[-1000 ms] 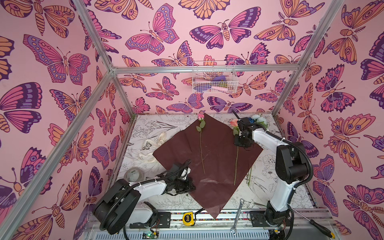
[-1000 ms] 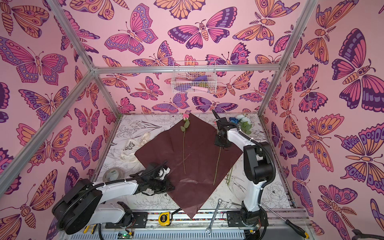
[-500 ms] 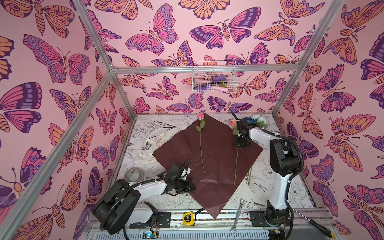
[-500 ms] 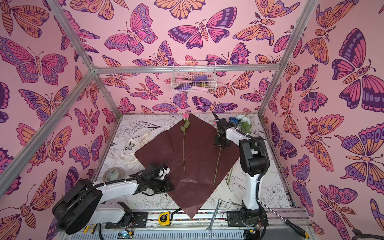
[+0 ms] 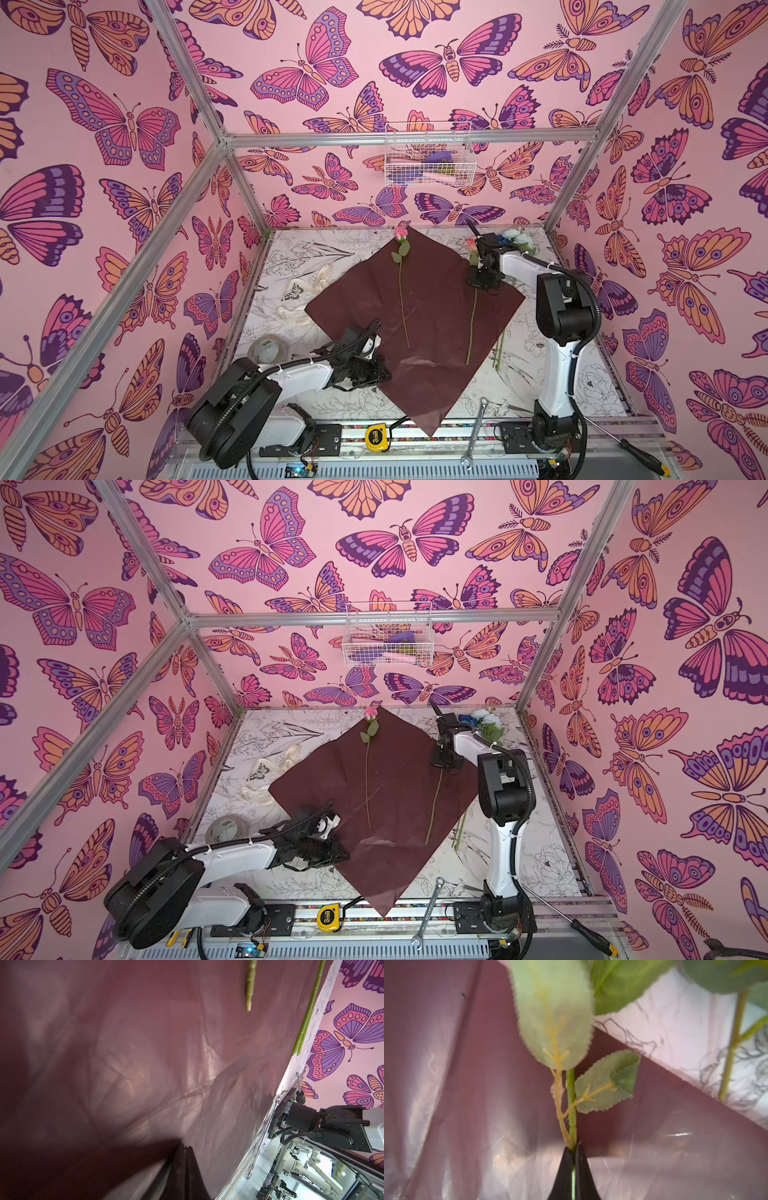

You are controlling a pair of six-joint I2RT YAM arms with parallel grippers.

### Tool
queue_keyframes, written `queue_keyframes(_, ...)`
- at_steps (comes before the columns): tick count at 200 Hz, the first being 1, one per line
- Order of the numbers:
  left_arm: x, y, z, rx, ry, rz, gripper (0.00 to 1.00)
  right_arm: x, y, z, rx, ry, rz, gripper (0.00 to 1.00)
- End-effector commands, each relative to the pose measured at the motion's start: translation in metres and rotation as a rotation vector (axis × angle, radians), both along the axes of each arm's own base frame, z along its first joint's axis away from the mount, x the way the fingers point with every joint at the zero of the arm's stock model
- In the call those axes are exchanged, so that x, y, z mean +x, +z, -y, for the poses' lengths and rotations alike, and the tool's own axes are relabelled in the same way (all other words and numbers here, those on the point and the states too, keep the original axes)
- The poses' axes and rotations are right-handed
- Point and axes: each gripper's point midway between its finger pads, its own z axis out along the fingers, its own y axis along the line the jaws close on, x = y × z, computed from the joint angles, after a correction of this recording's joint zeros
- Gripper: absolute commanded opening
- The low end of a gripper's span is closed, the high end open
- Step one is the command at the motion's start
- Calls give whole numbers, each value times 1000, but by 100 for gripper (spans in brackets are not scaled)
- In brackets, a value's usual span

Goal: Tie the bouquet of fake flowers
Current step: 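Carry the second pink rose onto the paper beside the first rose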

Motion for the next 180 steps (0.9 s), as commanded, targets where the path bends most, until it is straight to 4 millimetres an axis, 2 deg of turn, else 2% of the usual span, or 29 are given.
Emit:
queue_keyframes(1, -12, -18, -16, 89, 13, -53, 0, 4, 2, -3, 12, 32, -15, 0)
queue_keyframes(33, -12, -18, -15, 89, 11, -51, 0, 11, 37, -18, 77, 43, 37, 0)
queue_keyframes(52, -11, -18, -14, 89, 7, -48, 0, 8, 53, -28, 103, 47, 65, 0)
queue_keyframes(75, -10, -18, -14, 88, 2, -47, 0, 1, 65, -51, 165, 54, 85, 0)
queue_keyframes(88, -11, -18, -14, 88, -1, -47, 0, -2, 69, -71, 205, 70, 104, 0)
queue_keyframes(114, -10, -17, -12, 85, -8, -43, 0, -3, 72, -110, 245, 104, 136, 0)
queue_keyframes(140, -10, -17, -11, 83, -13, -43, 0, 3, 63, -147, 287, 121, 152, 0)
queue_keyframes(180, -10, -15, -11, 79, -20, -34, 0, 22, 43, -184, 347, 133, 135, 0)
